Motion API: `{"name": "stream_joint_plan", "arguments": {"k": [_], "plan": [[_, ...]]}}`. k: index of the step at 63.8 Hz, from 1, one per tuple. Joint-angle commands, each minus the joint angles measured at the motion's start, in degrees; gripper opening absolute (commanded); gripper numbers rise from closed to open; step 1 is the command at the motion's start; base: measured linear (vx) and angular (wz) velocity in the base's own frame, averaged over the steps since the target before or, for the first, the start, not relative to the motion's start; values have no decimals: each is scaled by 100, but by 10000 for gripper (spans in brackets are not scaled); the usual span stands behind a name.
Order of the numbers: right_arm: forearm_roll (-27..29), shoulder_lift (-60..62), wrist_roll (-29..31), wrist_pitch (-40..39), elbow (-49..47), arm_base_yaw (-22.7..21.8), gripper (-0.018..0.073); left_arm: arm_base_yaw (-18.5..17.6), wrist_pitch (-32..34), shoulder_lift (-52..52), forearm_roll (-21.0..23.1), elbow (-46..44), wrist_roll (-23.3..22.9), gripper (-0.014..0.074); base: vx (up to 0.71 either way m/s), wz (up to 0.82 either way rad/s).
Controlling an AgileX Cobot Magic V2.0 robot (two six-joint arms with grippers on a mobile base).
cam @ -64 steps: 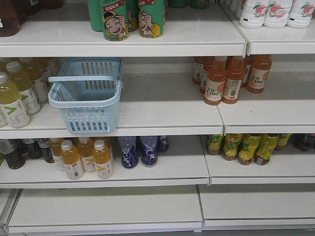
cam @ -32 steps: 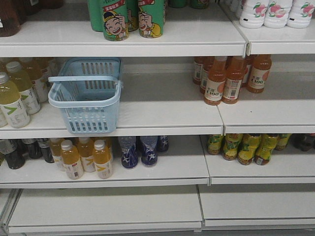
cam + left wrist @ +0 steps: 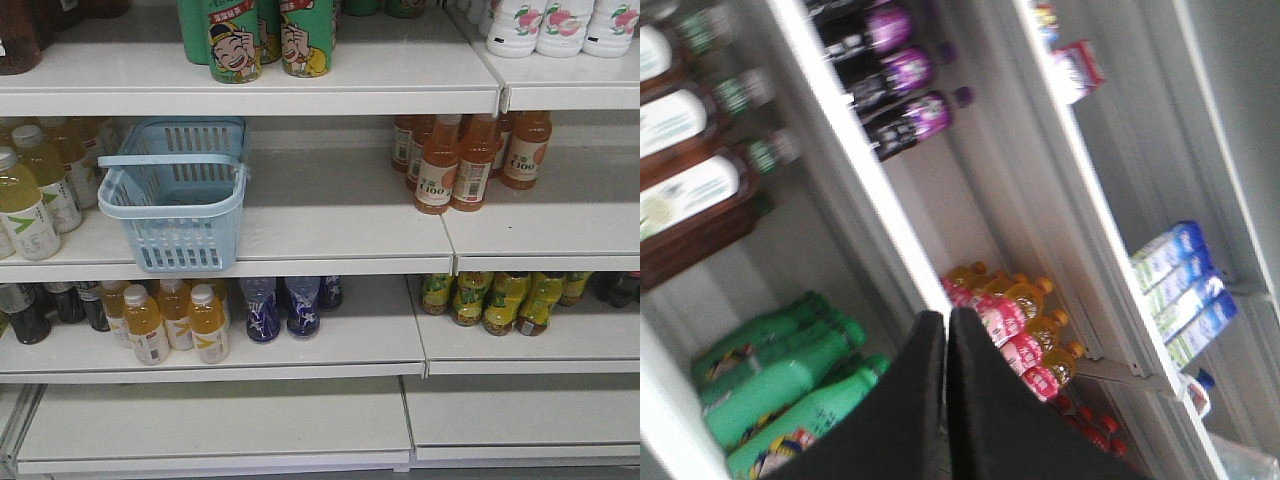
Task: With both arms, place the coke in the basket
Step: 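Position the base in front of the light-blue basket on the shelf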
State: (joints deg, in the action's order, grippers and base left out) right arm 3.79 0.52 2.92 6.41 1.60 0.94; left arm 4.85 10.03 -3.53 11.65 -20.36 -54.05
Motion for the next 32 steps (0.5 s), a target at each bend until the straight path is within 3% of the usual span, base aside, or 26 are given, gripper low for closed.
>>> {"name": "stream_joint_plan", "arguments": {"k": [1, 9, 17, 25, 32], "plan": [[-16, 105, 22, -438, 84, -26, -4, -13, 274, -602, -646, -489, -287, -4, 0, 0], [-16, 105, 22, -438, 84, -26, -4, -13, 617, -1453, -1165, -532, -934, 4, 0, 0], [-16, 105, 22, -438, 84, -26, -4, -13, 1162, -2417, -2065, -532, -1807, 24, 0, 0], [-16, 105, 22, -438, 84, -26, -4, -13, 2173, -3459, -3160, -532, -3396, 91, 0, 0], [-16, 105, 22, -438, 84, -26, -4, -13, 3147, -4504, -3823, -532, -4325, 195, 0, 0]]}}
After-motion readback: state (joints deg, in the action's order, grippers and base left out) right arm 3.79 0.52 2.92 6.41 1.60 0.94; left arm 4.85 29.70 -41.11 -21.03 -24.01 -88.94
